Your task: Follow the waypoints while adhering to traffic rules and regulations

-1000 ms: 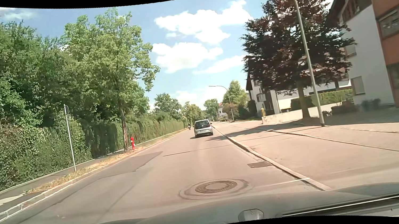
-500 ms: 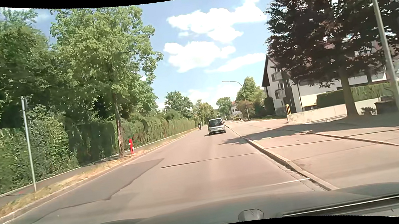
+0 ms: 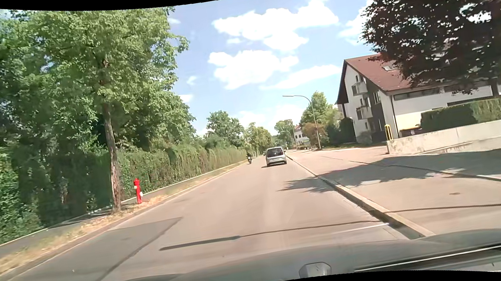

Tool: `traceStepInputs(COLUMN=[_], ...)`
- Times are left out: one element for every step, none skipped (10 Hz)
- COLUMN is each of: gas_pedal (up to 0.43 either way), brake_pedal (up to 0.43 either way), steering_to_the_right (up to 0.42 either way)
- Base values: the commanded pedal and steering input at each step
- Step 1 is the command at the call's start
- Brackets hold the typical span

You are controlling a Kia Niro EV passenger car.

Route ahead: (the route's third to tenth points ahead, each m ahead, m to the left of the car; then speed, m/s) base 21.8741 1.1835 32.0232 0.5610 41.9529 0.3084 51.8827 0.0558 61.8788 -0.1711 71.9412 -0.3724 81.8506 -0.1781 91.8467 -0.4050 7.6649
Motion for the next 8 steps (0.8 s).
traceStepInputs(gas_pedal=[0.098, 0.098, 0.098, 0.087, 0.087, 0.087, 0.087, 0.079], brake_pedal=[0.006, 0.006, 0.006, 0.006, 0.006, 0.006, 0.006, 0.006], steering_to_the_right=[-0.001, -0.001, -0.001, -0.001, -0.001, 0.000, 0.002, 0.003])
